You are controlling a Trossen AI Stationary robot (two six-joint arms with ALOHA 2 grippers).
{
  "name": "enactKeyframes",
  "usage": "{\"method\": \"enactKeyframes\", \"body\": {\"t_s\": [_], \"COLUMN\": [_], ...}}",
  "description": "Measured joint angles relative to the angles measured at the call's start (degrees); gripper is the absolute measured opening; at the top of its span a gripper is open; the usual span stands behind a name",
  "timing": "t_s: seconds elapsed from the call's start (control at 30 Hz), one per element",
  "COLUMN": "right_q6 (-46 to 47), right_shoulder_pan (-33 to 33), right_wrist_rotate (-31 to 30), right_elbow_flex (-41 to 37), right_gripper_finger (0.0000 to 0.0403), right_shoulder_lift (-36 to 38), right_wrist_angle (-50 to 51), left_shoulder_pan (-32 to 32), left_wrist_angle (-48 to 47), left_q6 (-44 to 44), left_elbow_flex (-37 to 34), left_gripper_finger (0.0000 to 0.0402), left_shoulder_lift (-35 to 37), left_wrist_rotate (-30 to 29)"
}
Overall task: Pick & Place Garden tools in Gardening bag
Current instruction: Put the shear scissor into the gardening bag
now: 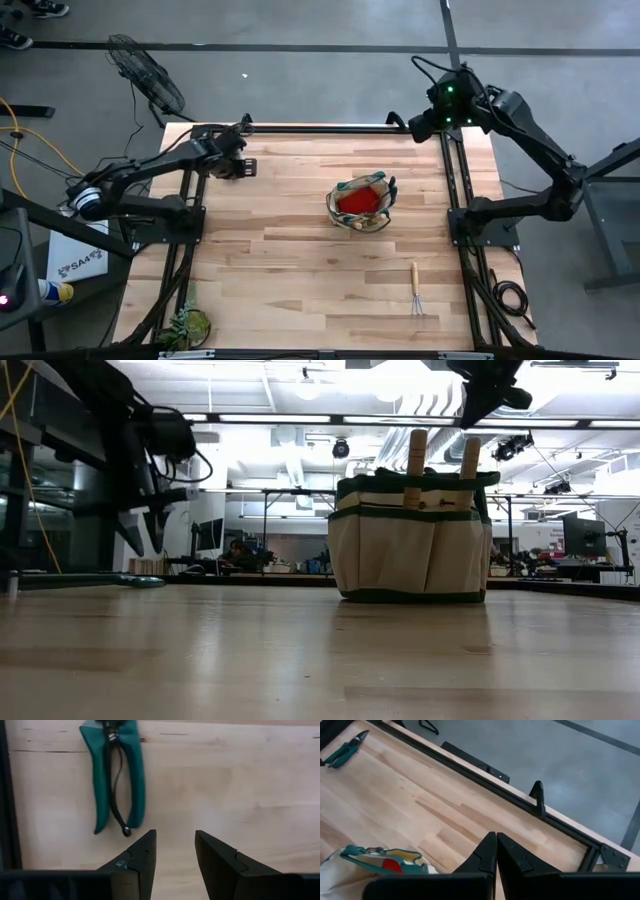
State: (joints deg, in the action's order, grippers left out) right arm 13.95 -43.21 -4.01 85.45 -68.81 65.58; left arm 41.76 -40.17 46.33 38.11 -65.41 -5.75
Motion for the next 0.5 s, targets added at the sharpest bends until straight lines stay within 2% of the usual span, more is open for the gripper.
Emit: {"method": "enactKeyframes", "body": {"t_s": [0.3, 0.5], "right_q6": [-3.27, -4.67], "right_shoulder_pan": [-3.08, -4.40], "right_wrist_rotate": [0.23, 1.00], "right_elbow_flex": [0.00, 0.00], "right_gripper_finger": [0.0002, 0.0002], "right_shoulder_lift": [-0.23, -0.23], "right_wrist_angle": [-0.33, -0.31], "left_shoulder_pan": [5.22, 5.48], "left_wrist_angle": [1.36, 1.46], "left_q6": [-3.04, -3.06], "left_elbow_flex": [0.00, 0.00], "left_gripper_finger": [0.0132, 0.0132], "left_shoulder_lift": [-3.94, -5.58], "left_wrist_rotate": [-1.19, -3.15]}}
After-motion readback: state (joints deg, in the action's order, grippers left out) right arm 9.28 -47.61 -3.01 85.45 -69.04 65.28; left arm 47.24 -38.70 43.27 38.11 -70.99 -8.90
